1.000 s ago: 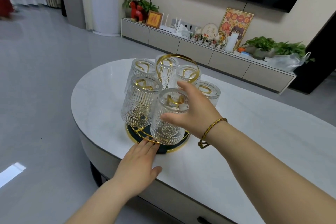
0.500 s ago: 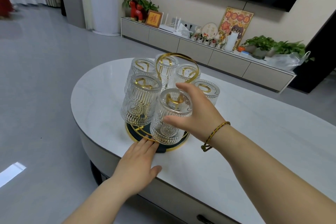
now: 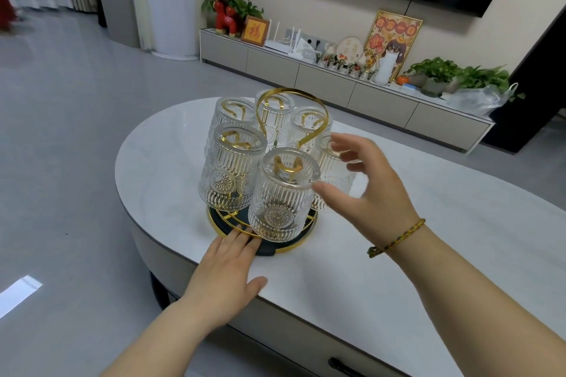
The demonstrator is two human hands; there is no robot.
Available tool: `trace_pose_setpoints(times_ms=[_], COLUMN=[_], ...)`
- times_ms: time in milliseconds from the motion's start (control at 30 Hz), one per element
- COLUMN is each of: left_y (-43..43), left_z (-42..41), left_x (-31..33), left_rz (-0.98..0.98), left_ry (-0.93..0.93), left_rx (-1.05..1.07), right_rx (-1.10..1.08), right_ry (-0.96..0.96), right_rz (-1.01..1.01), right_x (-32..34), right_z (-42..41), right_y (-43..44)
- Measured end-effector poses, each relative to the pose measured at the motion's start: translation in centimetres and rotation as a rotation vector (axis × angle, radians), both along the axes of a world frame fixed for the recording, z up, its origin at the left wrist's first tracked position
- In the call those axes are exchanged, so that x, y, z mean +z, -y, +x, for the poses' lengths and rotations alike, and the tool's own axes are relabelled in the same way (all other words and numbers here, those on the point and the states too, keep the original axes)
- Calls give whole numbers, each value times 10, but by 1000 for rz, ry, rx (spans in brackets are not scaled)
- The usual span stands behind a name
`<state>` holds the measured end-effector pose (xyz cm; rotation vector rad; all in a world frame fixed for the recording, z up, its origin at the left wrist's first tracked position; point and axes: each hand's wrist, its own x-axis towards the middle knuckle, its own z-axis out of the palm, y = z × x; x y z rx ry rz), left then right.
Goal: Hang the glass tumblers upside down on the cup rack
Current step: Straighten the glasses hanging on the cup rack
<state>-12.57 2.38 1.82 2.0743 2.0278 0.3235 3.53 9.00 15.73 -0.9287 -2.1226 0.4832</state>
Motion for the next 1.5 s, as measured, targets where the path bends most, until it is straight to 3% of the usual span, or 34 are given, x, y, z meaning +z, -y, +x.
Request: trace_pose_setpoints(times_ms=[100,233,433,733,1000,1500], left_y=[1,5,9,8,9,20], left_z=[-4,-9,-16,-17,-18,-22], left_x=[0,-2,-1,2,4,14], left_rz=[-15,-41,-124,-206,-212,-168], left_ry=[2,-16,-54,-116,-102,-54], left_rx=[55,109,77,34,33,63], right_rx=[-137,-258,-215,-200,-184,-158], right_ry=[-66,44,81,3,-44,59], right_rz=[44,-122,-251,-234,-234,-314], right_x=[-1,-8,-13,-19,-20,-13], right_z=[13,16,6,4,7,11], right_y=[-11,-33,-57,-58,-54,-62])
